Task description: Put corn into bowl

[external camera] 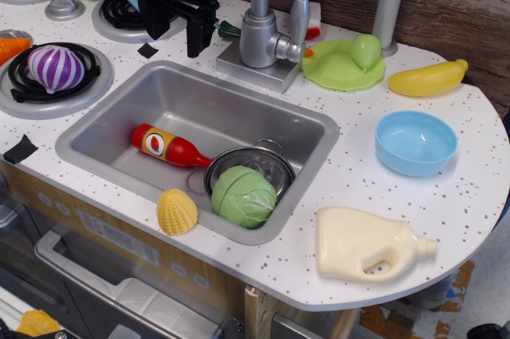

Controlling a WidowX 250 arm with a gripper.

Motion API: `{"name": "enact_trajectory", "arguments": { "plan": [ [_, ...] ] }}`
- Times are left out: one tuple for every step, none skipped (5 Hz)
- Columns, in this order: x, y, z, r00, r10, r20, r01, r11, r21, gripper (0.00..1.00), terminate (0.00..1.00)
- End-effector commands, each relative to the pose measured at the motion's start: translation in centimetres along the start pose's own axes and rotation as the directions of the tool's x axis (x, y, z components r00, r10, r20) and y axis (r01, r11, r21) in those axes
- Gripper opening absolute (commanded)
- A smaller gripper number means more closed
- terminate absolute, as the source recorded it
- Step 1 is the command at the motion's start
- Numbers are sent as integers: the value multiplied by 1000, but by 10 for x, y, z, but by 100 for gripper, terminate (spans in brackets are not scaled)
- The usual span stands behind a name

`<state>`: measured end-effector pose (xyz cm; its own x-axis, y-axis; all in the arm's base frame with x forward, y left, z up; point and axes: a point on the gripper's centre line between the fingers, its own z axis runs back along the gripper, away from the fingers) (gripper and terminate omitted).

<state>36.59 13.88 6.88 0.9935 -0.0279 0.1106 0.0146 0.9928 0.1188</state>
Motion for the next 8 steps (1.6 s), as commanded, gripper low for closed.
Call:
{"name": "enact_trajectory", "arguments": {
  "plan": [
    [0, 0, 0, 1000, 0, 0, 0, 1000, 0, 100, 0],
    [-19, -12, 17, 999, 45, -5, -45, 999, 13, 100, 0],
    [-37, -29, 35, 996, 88, -31, -88, 996, 2, 100, 0],
    [-61, -52, 50, 989, 138, -59, -141, 989, -44, 100, 0],
    [-87, -66, 55, 982, 184, -44, -186, 982, -41, 100, 0],
    [-107, -72, 53, 983, 185, -17, -186, 982, -38, 100, 0],
    [-123, -78, 43, 974, 225, 20, -224, 973, -46, 100, 0],
    [-129, -87, 39, 969, 240, 59, -239, 971, -33, 100, 0]
  ]
}}
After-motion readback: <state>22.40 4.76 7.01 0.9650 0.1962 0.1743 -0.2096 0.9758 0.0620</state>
